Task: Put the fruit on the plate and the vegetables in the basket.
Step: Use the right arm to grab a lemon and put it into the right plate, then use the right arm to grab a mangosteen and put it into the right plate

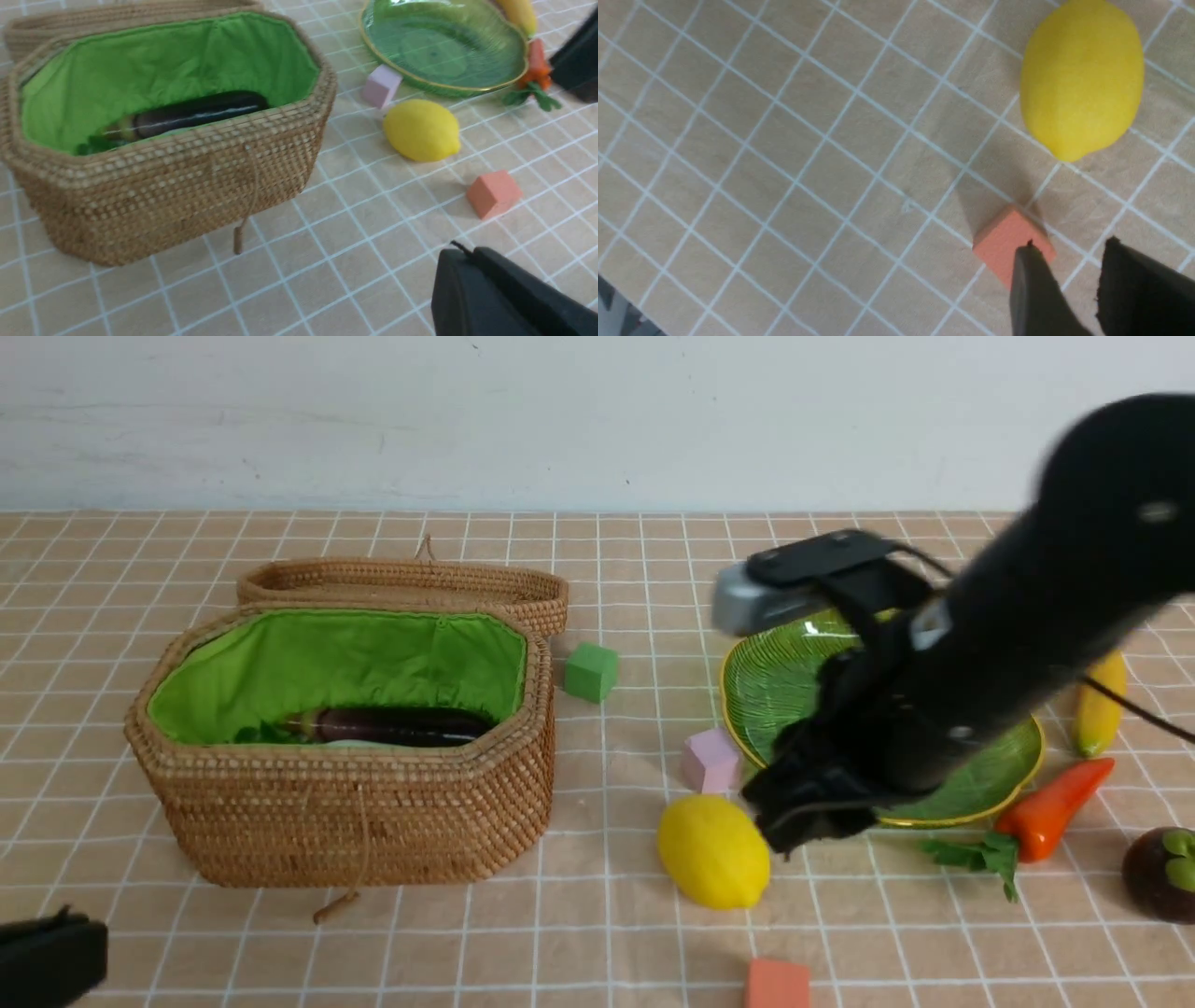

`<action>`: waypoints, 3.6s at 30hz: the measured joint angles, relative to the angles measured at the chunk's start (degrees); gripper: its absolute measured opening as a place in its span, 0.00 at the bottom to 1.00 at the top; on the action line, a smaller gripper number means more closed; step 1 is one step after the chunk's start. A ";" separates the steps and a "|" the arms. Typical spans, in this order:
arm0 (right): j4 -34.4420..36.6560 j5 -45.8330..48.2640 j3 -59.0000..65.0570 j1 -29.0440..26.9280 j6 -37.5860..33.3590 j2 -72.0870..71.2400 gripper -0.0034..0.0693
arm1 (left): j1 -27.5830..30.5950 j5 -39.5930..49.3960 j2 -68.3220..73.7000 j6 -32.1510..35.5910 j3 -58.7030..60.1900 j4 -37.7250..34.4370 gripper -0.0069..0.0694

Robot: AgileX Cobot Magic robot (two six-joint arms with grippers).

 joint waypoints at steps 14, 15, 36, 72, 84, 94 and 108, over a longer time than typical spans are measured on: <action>-11.13 -6.92 -12.06 0.26 4.17 23.92 0.97 | 0.00 -2.35 -4.29 4.32 1.79 -4.44 0.07; -11.22 -7.20 -12.55 0.26 4.41 24.93 0.97 | 0.00 -2.20 -4.29 4.32 1.79 -4.44 0.07; -11.85 -2.20 -17.44 -3.38 13.46 18.17 0.87 | 0.00 -8.60 -3.80 4.48 1.79 -5.54 0.07; -15.07 -4.46 5.38 -42.31 23.82 5.03 0.74 | 0.00 -15.32 2.13 6.15 1.87 -8.08 0.07; -10.95 -16.42 11.38 -44.52 20.16 13.70 0.96 | 0.00 -14.90 2.18 6.20 1.87 -8.08 0.07; -10.44 -16.25 11.29 -44.24 16.60 15.61 0.83 | 0.00 -14.28 2.18 6.20 1.87 -8.08 0.07; 7.55 -23.81 1.57 -24.23 -3.26 11.46 0.83 | 0.00 -18.59 2.18 6.20 1.87 -8.08 0.07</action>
